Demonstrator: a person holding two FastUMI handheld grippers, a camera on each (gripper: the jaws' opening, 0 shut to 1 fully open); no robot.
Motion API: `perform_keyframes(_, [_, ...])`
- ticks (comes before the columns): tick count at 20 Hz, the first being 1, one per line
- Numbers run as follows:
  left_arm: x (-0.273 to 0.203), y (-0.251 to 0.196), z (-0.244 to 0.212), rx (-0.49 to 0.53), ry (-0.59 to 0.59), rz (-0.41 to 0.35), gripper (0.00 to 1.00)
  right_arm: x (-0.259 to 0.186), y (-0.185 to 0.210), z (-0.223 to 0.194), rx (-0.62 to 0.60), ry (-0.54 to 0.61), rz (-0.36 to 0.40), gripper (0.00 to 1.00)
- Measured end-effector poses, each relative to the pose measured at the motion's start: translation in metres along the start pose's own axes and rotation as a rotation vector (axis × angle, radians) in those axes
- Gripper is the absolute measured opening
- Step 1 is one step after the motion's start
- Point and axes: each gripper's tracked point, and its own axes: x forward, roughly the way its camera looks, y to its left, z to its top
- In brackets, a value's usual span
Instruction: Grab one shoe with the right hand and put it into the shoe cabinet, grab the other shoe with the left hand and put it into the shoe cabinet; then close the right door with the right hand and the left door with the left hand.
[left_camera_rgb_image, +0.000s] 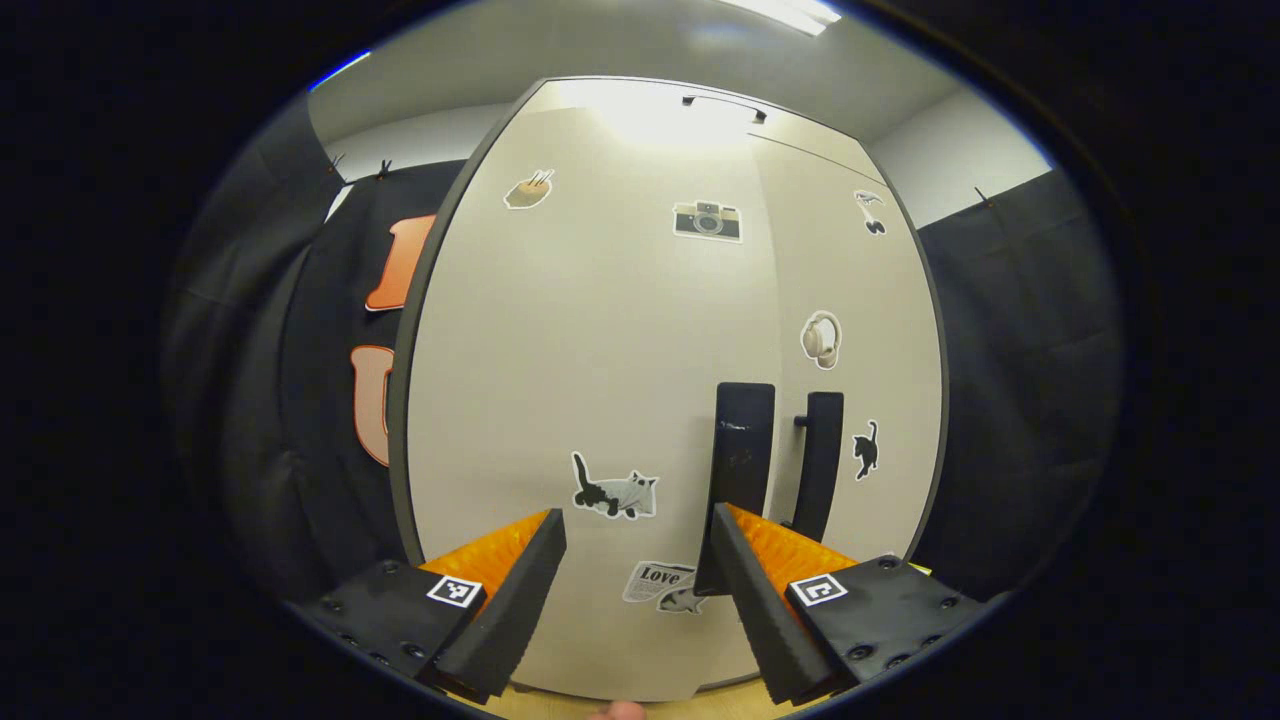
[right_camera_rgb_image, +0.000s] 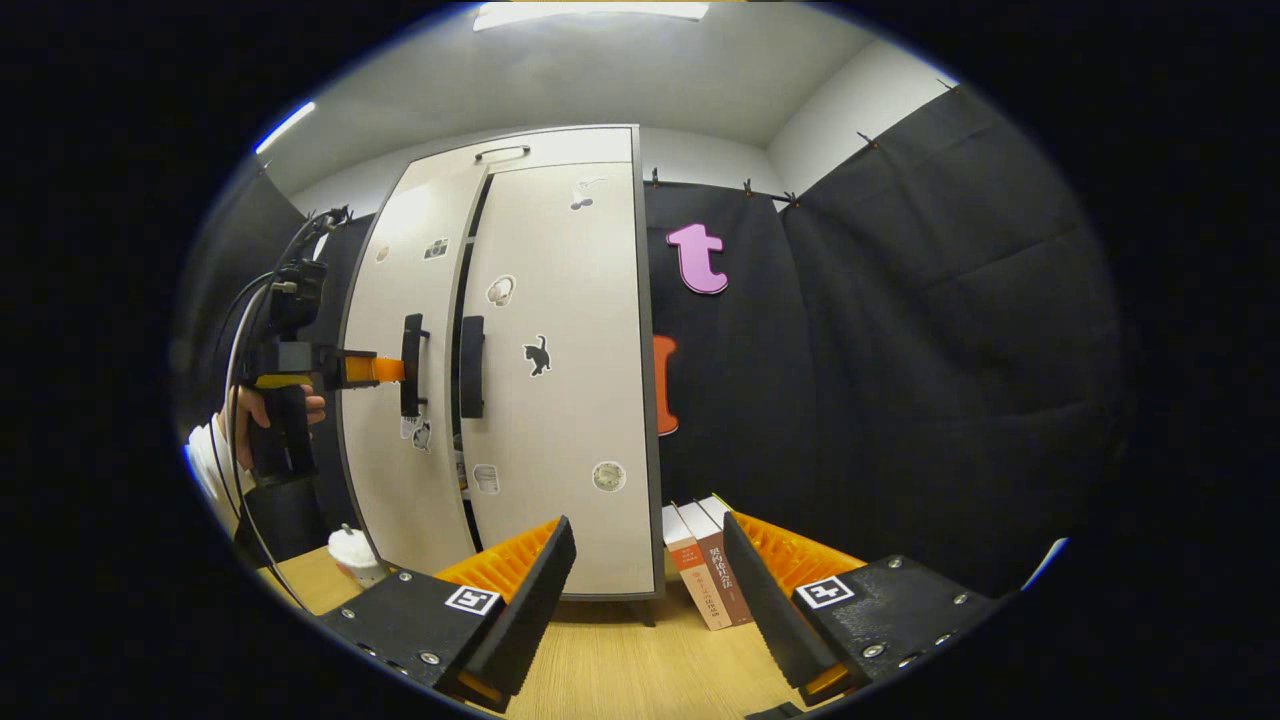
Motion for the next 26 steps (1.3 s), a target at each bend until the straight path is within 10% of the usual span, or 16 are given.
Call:
perform_keyframes(11, [0.008,-0.021,0.008,-0.014,-0.041,-0.024,0.98,-0.005,-0.001,0.004,-0.004,-0.005,-0.004,0.92])
perform_keyframes(26, [-0.194,0.012,-0.027,0.045,-0.036,0.132,0.96,-0.016,0.043,0.013,0.032,-0.002,0.134,0.92])
